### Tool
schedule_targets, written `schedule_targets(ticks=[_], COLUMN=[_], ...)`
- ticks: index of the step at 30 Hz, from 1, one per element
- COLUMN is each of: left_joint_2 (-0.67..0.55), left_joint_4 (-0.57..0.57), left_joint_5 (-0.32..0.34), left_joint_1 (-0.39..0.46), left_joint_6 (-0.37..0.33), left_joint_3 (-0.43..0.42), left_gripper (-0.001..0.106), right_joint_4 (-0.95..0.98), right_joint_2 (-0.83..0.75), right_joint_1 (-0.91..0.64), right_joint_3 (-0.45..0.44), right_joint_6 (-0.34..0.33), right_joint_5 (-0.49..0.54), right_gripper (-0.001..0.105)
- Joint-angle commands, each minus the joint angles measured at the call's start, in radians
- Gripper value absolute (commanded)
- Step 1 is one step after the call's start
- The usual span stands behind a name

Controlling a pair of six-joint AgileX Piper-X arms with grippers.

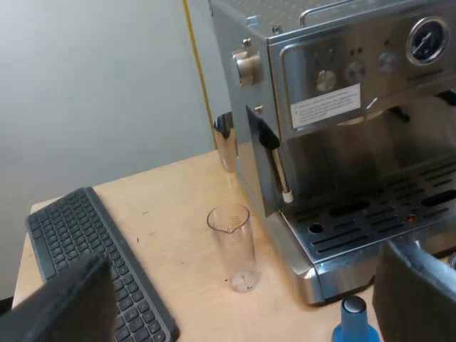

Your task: Grind coffee beans and then tamp

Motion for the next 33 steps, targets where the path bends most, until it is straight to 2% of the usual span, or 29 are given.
schedule_targets(ticks=[1,18,23,33], left_joint_2=[-0.039,-0.037,-0.037,-0.037], left_joint_4=[0.000,-0.097,-0.123,-0.124], left_joint_5=[-0.034,-0.039,-0.025,-0.015], left_joint_1=[0.001,0.001,0.001,0.001], left_joint_6=[-0.003,-0.003,-0.003,-0.003], left_joint_3=[0.022,0.335,0.362,0.362], left_gripper=[0.080,0.080,0.080,0.080], right_joint_4=[-0.017,-0.090,-0.090,-0.099], right_joint_2=[-0.047,-0.047,-0.045,-0.045], right_joint_1=[-0.004,-0.004,-0.004,-0.004], right_joint_3=[0.024,0.266,0.306,0.351], right_joint_6=[-0.017,-0.017,-0.017,-0.017], right_joint_5=[-0.019,-0.023,-0.023,-0.023], right_gripper=[0.062,0.062,0.062,0.062])
